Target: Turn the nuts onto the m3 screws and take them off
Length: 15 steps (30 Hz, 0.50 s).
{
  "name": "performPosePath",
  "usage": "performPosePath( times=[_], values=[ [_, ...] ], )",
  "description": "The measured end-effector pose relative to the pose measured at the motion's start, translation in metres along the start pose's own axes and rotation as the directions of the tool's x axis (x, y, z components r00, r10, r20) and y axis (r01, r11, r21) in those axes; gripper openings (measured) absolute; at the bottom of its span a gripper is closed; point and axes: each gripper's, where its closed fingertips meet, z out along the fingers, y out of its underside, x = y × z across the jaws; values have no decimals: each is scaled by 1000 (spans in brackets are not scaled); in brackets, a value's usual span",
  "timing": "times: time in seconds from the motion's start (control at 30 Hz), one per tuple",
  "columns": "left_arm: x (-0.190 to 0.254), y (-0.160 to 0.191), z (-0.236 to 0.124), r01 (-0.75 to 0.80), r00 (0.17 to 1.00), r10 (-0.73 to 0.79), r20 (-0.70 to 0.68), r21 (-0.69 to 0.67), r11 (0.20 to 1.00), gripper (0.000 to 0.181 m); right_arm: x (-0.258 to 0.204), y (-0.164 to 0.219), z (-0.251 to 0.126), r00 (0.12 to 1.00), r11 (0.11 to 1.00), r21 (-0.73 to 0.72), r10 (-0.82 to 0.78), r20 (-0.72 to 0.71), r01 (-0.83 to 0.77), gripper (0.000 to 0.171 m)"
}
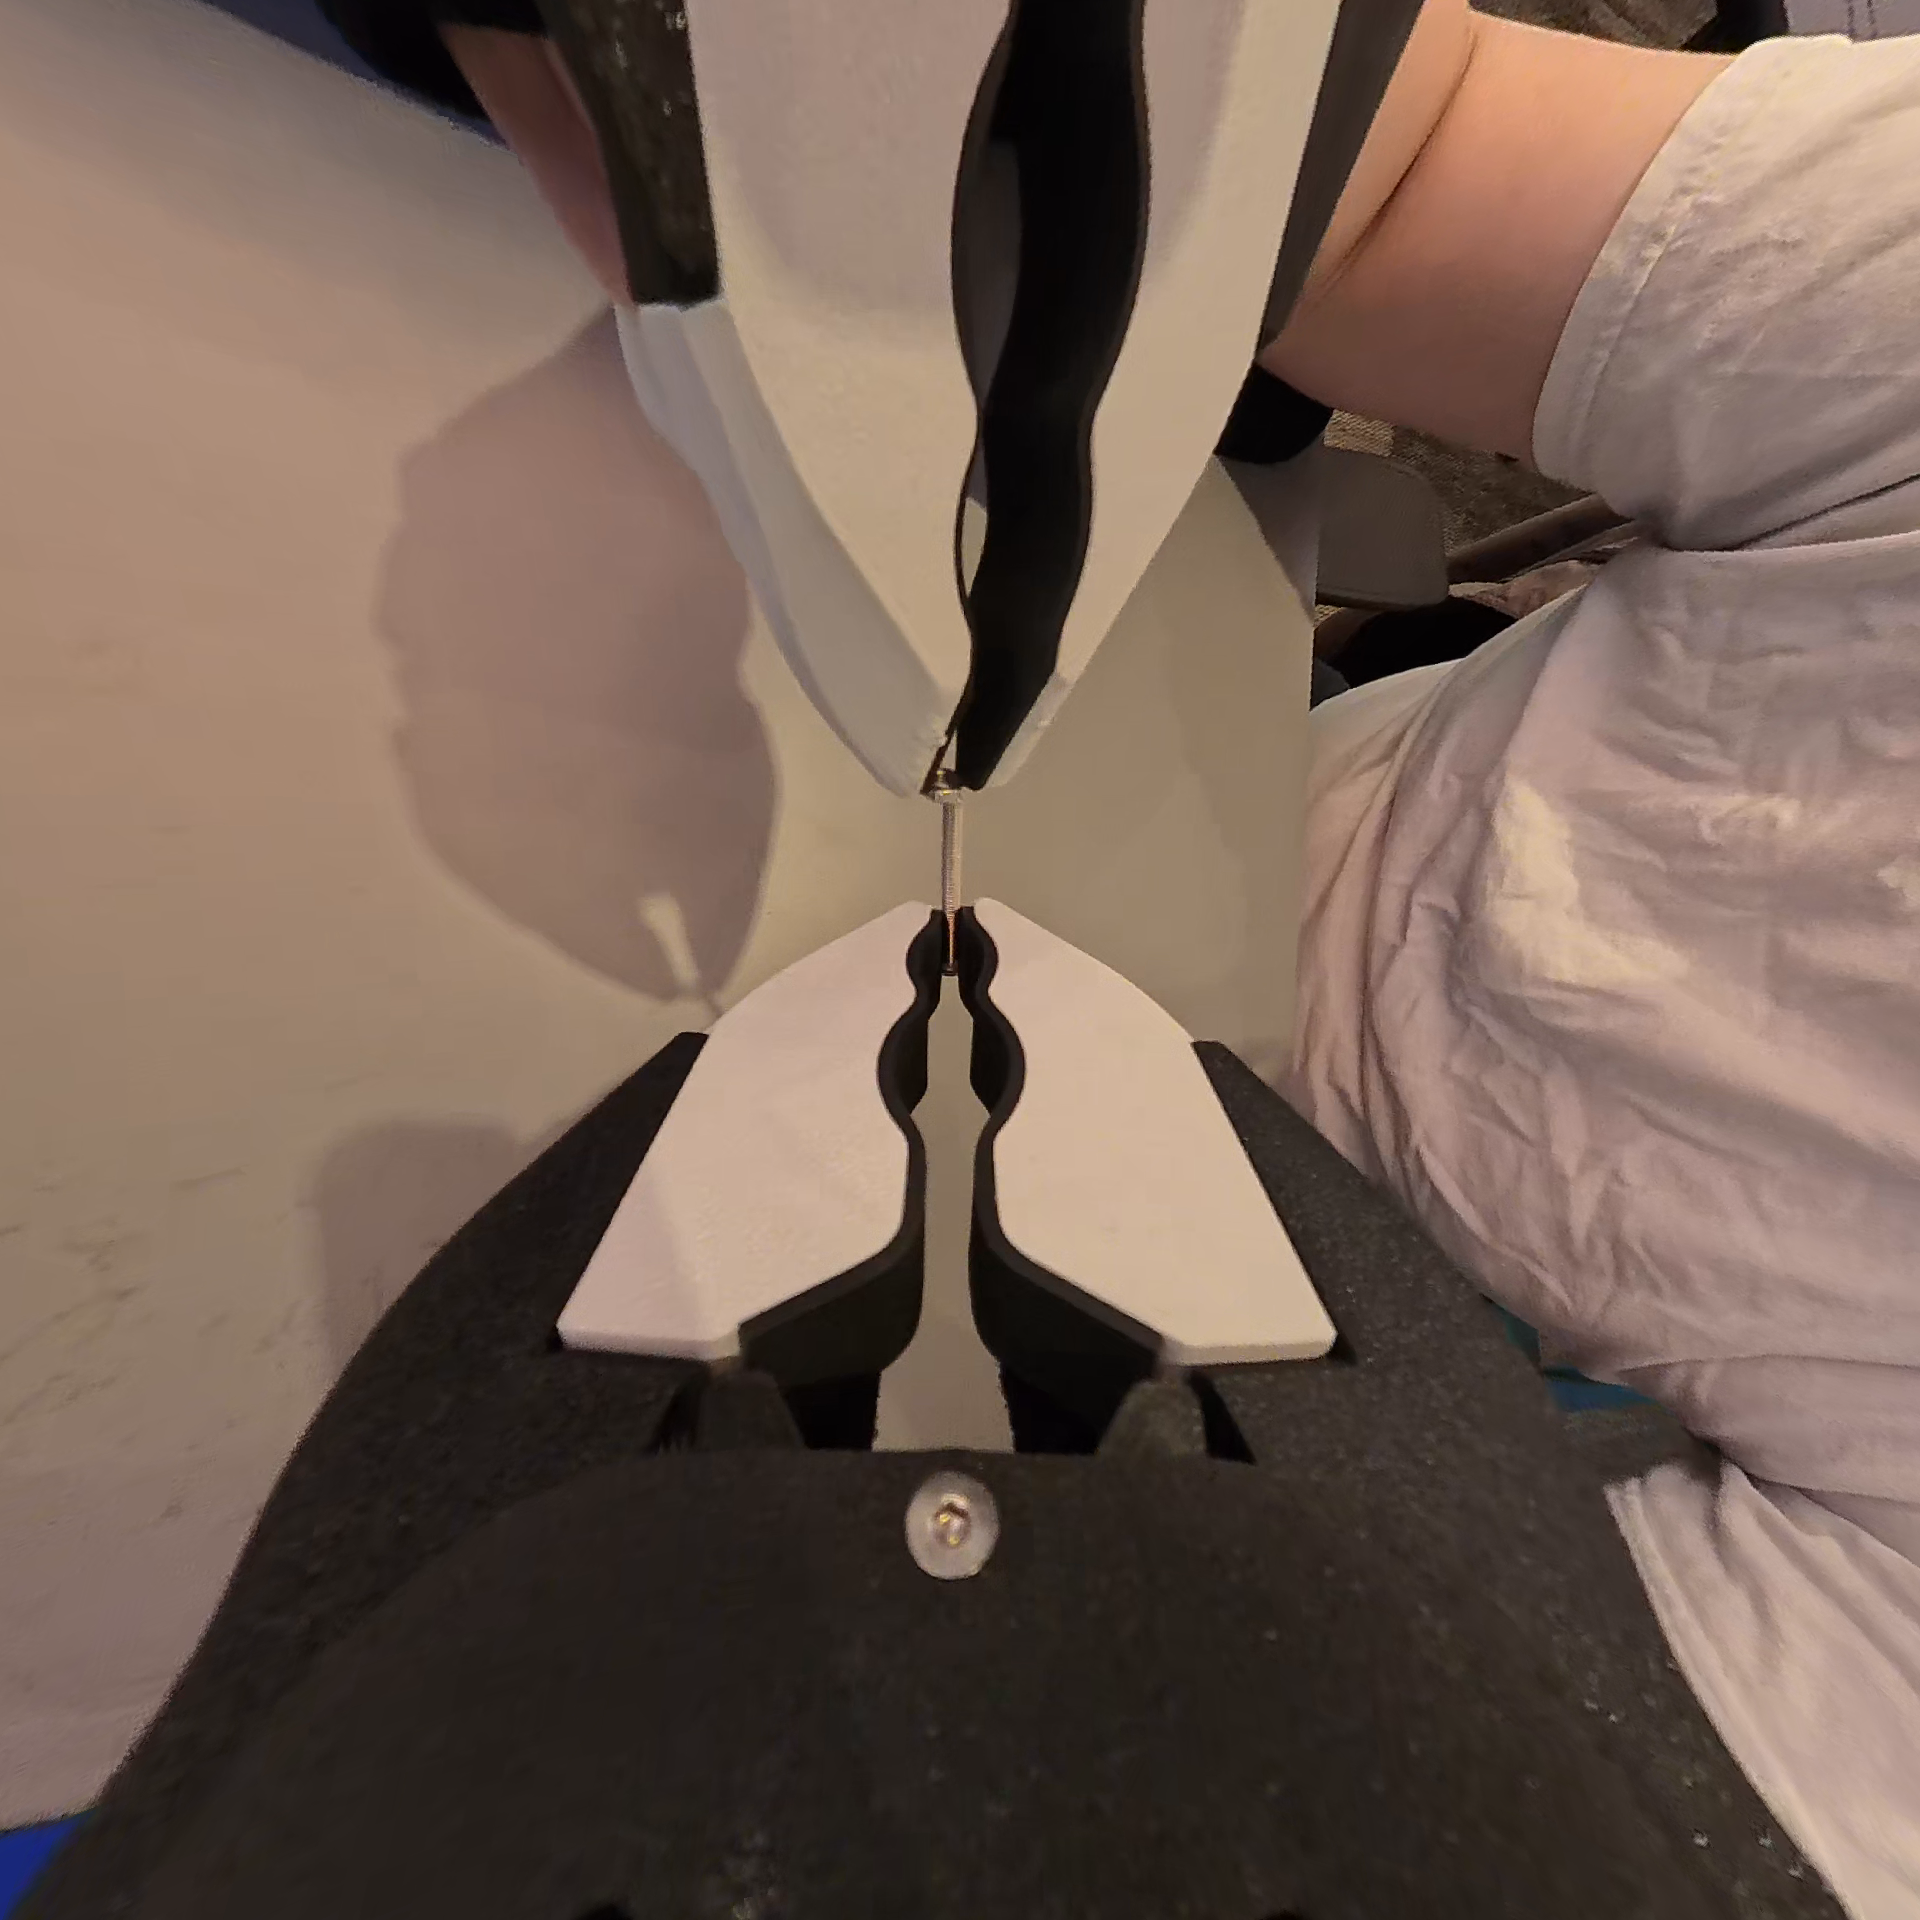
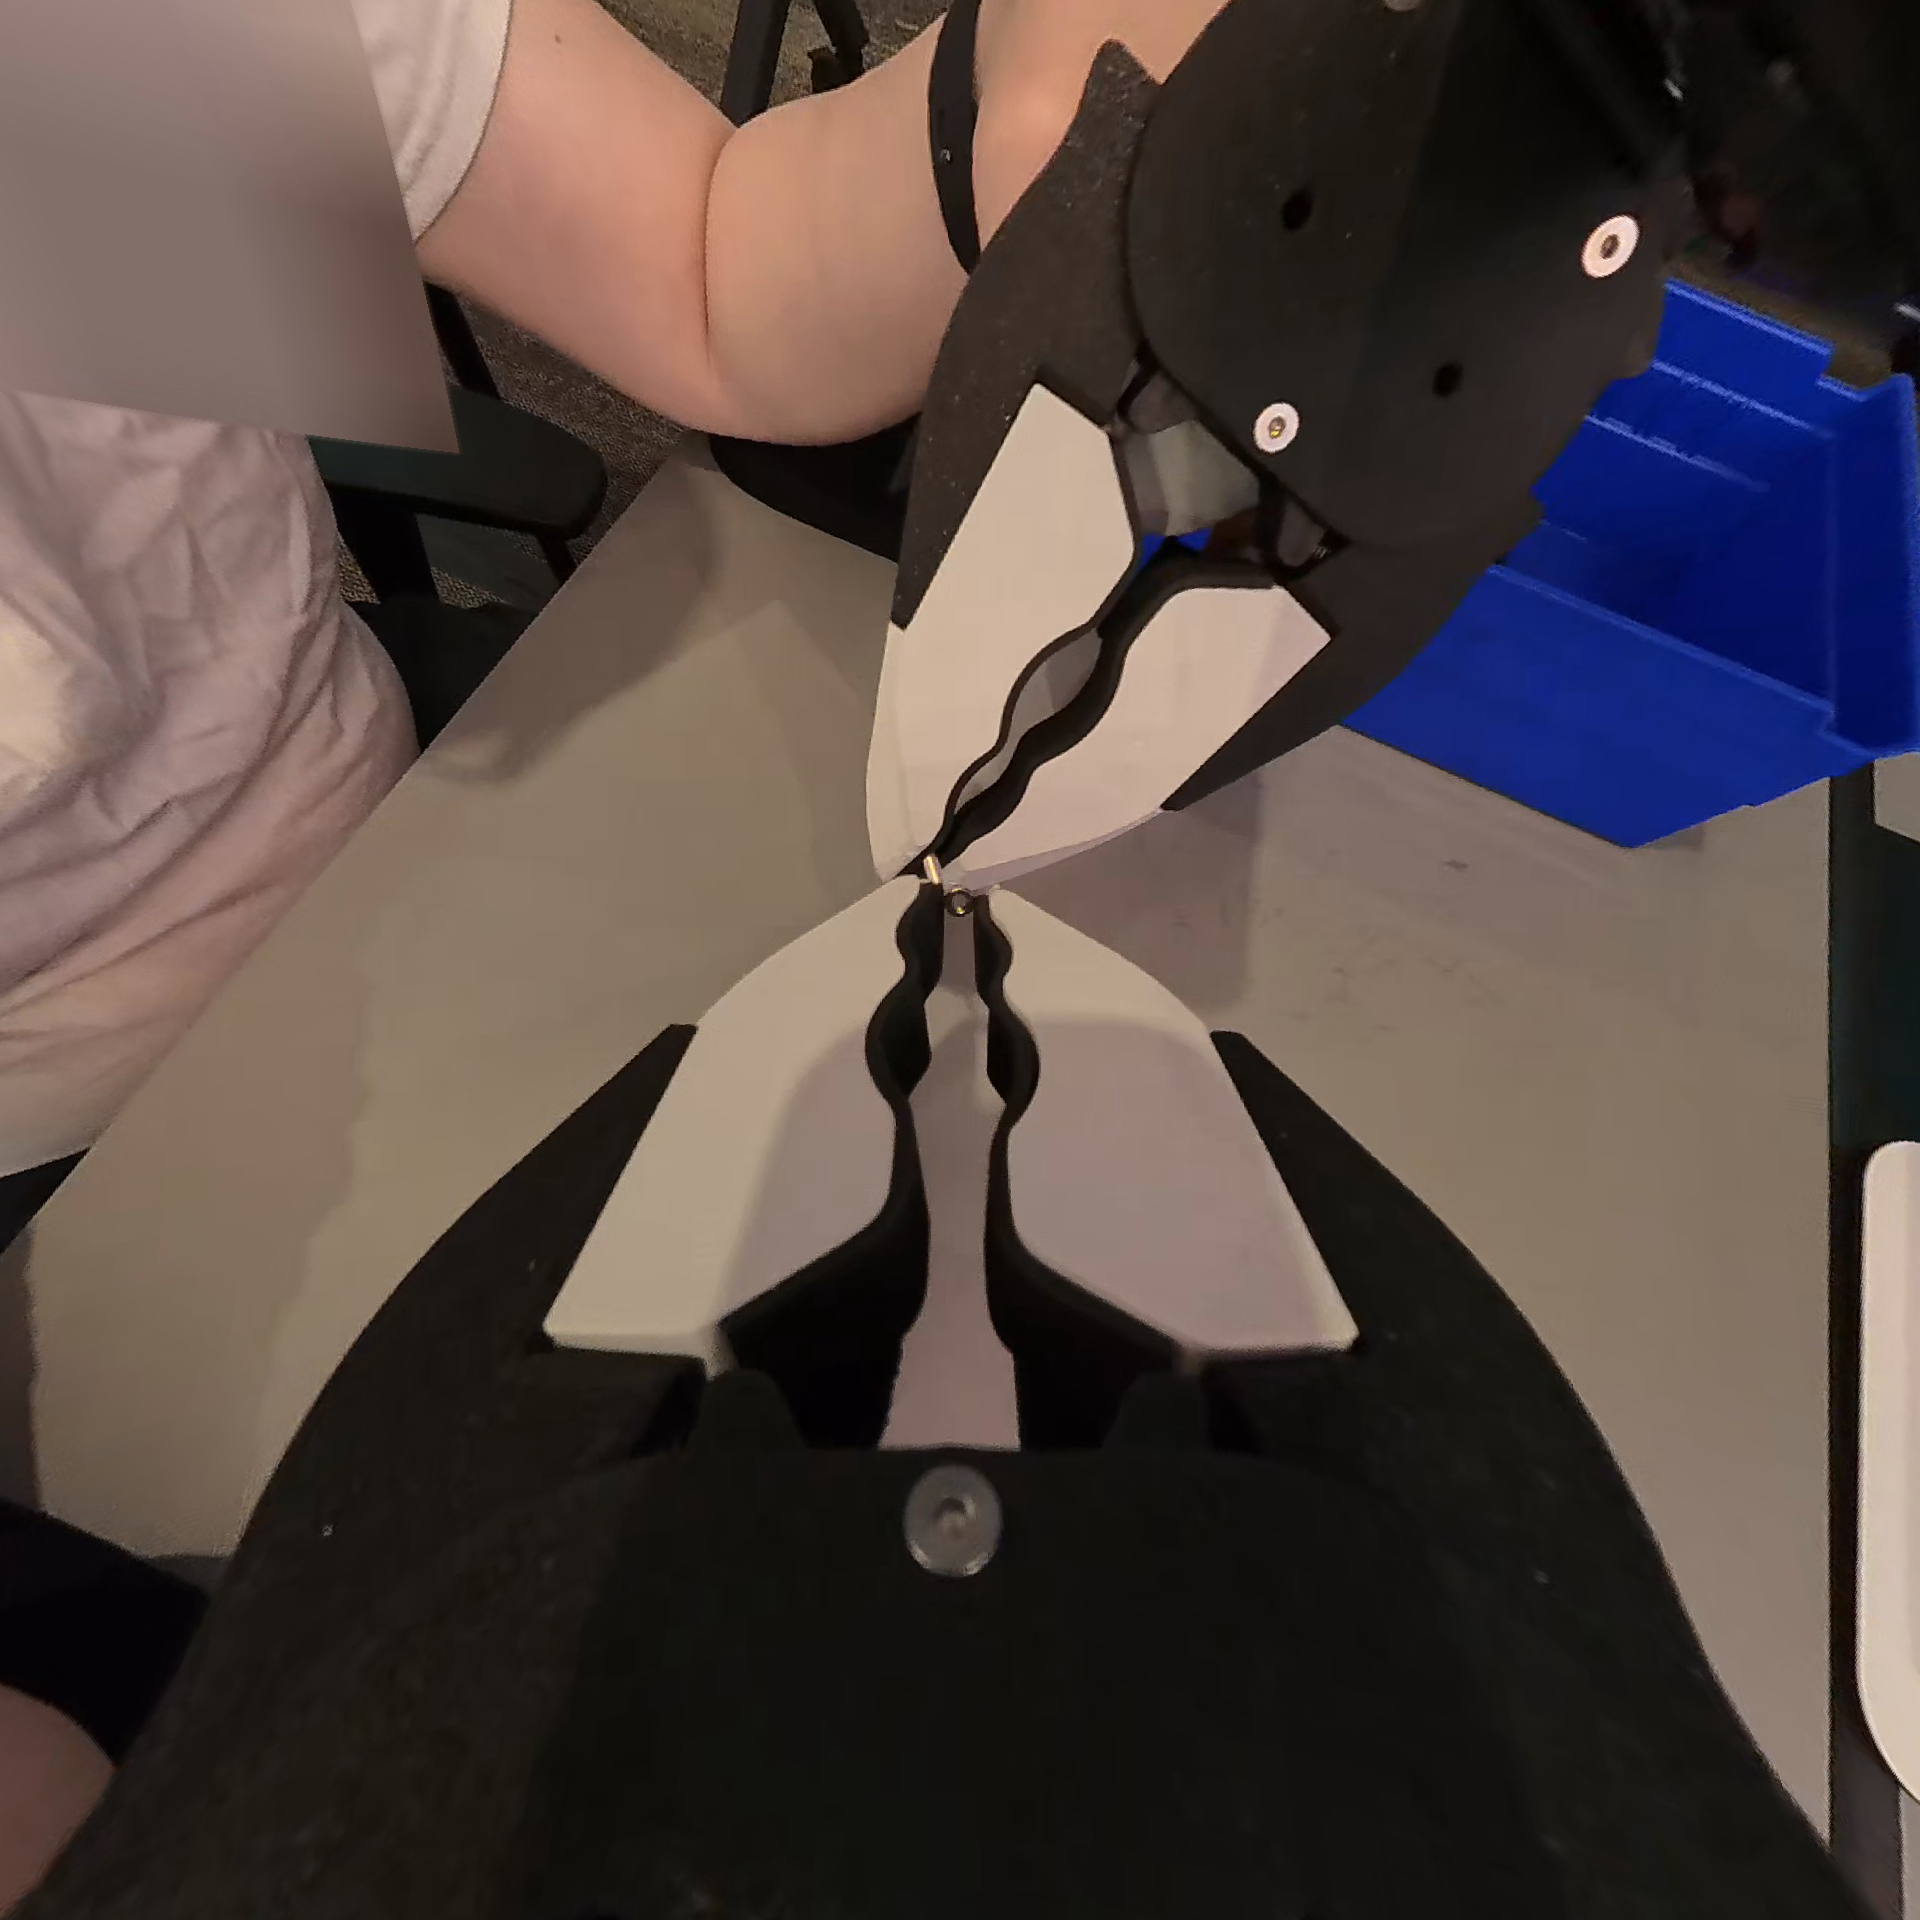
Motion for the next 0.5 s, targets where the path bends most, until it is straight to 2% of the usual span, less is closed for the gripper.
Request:
performPosePath(
  times=[0.5],
  values=[
    [3,0,0,-22,1000,22,-2,-6,1000,2,-6,0,3,999,1000,25,-9,45,8,5]
  ],
)
